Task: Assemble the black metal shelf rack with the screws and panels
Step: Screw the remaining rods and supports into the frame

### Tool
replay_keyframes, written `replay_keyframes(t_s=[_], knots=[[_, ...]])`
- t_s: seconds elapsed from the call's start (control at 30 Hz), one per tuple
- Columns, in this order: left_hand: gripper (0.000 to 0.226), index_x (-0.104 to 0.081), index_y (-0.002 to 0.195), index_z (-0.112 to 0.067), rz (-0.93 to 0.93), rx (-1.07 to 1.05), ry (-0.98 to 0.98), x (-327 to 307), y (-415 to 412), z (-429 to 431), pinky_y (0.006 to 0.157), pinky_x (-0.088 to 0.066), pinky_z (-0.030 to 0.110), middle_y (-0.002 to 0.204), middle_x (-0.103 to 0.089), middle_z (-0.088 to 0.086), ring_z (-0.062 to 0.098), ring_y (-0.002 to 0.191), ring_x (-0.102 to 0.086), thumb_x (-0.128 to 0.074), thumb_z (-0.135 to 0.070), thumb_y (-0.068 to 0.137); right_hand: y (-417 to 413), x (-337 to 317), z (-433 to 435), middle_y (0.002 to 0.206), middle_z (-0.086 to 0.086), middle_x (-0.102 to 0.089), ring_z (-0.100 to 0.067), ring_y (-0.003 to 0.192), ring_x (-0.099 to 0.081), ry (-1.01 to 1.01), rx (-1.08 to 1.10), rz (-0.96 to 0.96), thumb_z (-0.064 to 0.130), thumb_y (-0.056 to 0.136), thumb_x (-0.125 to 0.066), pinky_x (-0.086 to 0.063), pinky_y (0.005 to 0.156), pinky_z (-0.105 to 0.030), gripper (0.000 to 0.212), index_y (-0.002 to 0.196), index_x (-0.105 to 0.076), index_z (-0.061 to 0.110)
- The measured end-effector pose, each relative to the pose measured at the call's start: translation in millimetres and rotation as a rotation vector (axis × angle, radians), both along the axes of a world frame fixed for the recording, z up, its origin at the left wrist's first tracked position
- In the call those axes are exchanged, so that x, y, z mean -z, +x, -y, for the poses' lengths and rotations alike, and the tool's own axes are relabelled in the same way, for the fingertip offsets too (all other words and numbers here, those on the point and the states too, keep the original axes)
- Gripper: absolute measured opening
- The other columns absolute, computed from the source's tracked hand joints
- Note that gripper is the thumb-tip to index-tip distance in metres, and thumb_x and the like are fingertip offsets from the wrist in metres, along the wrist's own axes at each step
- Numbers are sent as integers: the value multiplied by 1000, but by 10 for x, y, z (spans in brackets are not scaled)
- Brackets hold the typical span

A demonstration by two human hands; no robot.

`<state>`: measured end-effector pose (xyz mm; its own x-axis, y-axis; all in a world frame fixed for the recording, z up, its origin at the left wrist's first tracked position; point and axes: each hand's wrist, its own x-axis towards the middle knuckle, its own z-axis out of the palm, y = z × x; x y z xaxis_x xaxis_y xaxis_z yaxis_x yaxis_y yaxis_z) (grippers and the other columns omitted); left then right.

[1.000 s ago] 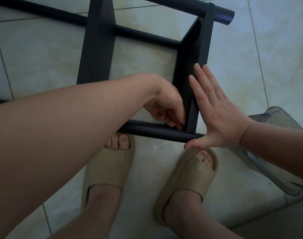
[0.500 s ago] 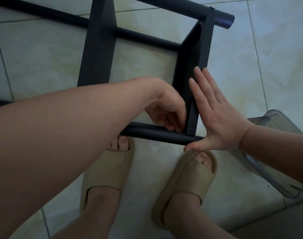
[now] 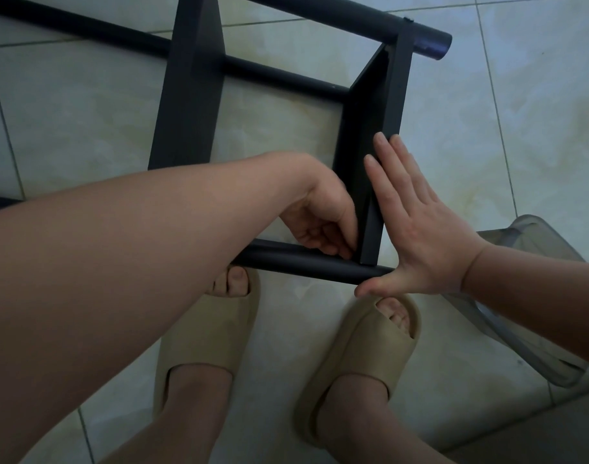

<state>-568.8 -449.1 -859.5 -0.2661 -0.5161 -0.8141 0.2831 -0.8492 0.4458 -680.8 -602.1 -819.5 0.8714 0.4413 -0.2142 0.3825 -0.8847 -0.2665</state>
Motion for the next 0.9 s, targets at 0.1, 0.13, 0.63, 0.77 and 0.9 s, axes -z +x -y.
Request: replay_keyframes(t_s=[0.1,0.13,0.63,0.77,0.9], knots=[[8,-69,90,-10,-4,-19,-5,4,4,16,61,-49,18,75,-68,2,8,62,-60,-62,-7,92,-1,5,-2,167,-27,3,-43,155,8,0,-1,0,98,71,-39,-11,124,-62,140,158,-7,-8],[9,-69,89,-10,-9,-32,-7,2,8,16,60,-50,17,74,-69,2,8,61,-61,-62,-5,92,0,6,-3,167,-27,3,-43,155,8,0,-1,0,98,72,-38,-10,124,-62,140,158,-7,-8],[13,-68,89,-9,-34,-84,-5,5,-50,-5,62,-51,18,72,-66,3,9,61,-60,-57,-4,94,2,-13,-3,167,-27,4,-43,155,8,-4,2,-8,97,71,-40,-10,125,-61,140,158,-7,-8],[14,-68,88,-8,-58,-126,1,14,-56,-30,68,-51,21,73,-66,4,11,64,-61,-57,-4,93,3,-13,0,167,-27,4,-43,155,8,-3,2,-3,97,71,-41,-9,125,-60,140,158,-7,-8],[12,-69,90,-7,-54,-129,-8,16,-64,-35,69,-52,22,75,-67,5,12,65,-62,-58,-2,93,-2,-8,-3,167,-27,4,-43,155,8,0,2,2,97,72,-40,-9,125,-60,140,158,-7,-8]])
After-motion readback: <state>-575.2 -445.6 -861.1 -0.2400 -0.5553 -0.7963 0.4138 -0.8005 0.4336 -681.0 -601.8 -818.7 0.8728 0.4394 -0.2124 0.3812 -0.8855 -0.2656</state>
